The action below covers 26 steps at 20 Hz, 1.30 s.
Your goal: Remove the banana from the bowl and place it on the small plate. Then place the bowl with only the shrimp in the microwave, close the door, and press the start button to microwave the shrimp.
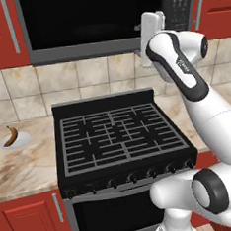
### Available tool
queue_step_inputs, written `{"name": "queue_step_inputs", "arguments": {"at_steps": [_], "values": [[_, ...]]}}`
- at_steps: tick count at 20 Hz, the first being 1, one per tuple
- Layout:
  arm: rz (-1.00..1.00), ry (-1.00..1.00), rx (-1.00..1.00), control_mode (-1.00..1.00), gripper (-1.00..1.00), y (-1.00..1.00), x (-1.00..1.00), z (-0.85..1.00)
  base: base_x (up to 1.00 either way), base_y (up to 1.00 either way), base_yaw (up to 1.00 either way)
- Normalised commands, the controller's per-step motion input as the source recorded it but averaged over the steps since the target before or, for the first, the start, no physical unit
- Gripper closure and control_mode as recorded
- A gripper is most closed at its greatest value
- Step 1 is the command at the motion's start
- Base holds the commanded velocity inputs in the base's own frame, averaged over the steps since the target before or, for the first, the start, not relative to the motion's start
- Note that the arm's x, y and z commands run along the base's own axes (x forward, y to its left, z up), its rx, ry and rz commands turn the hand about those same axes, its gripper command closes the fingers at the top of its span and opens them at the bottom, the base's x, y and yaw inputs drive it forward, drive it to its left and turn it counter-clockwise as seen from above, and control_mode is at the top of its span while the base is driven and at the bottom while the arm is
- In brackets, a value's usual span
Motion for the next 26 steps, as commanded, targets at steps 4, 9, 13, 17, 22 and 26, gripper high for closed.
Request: {"name": "queue_step_inputs", "arguments": {"at_steps": [4,9,13,17,22,26], "values": [[0.05,-0.01,0.07,-1.0,-1.0,-0.36,-1.0,0.0,0.0,0.0,0.0],[0.05,0.0,0.06,-1.0,-1.0,-0.4,-0.86,0.0,0.0,0.0,0.0],[0.01,-0.01,0.02,-1.0,-1.0,-0.58,-0.26,0.04,0.0,0.0,0.0],[0.0,0.0,0.01,-1.0,-1.0,-0.72,0.02,0.04,0.0,0.0,0.0],[-0.03,0.03,0.0,-1.0,-1.0,-0.72,0.24,0.0,0.0,0.0,0.0],[-0.01,0.0,0.01,-1.0,-1.0,-0.66,0.2,0.0,0.0,0.0,0.0]]}}
